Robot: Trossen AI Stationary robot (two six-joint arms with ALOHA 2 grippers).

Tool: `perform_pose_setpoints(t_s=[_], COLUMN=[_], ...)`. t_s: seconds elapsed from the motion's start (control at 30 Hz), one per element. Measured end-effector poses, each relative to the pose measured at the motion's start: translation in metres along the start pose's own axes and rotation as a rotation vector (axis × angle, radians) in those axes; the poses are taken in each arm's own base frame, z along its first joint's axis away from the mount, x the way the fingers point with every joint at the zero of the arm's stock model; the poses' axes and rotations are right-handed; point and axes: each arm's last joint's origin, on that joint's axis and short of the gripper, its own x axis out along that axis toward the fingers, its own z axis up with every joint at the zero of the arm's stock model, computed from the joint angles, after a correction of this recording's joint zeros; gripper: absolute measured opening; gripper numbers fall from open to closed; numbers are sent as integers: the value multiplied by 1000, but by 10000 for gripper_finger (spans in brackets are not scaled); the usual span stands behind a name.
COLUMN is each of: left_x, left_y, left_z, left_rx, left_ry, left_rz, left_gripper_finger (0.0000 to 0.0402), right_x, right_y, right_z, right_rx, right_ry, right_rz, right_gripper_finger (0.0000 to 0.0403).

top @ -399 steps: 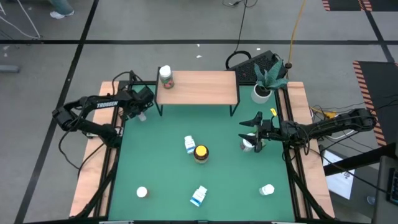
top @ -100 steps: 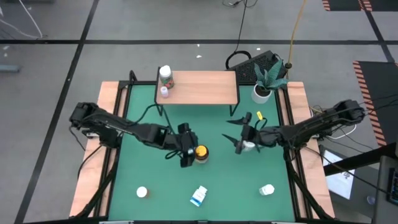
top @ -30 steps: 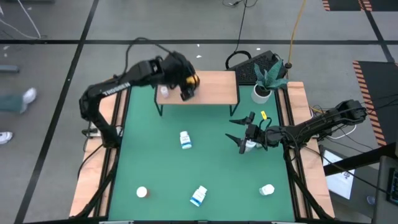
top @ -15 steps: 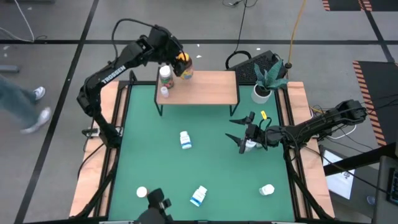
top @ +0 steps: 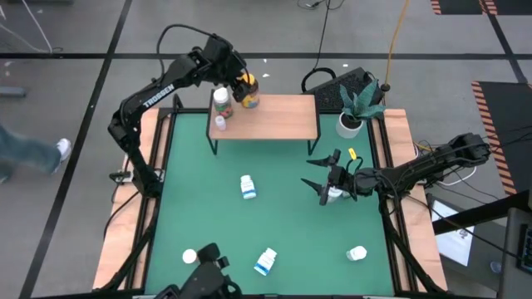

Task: Pick and place medicine bottles onto shelf by color
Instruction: Put the yellow medicine bottle on the shelf

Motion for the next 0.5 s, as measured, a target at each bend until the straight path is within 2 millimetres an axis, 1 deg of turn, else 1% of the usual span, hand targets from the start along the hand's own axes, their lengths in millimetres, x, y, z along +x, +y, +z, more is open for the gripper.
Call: perform_pose_setpoints(t_s=[0.07,0.27,0.5], left_x=[0,-1,-3], left_y=[0,0,-1], left_z=[0,-1,-4], left_rx=[-2,-4,3], left_ry=[0,8,43], left_rz=[1,-1,-9], left_gripper_finger=[222,238,222], right_x=[0,0,0], right_y=[0,0,0], right_z=[0,0,0], right_rx=[0,-6,-5], right_ry=[0,0,0], right_rz=[0,0,0], right_gripper_finger=[286,286,286])
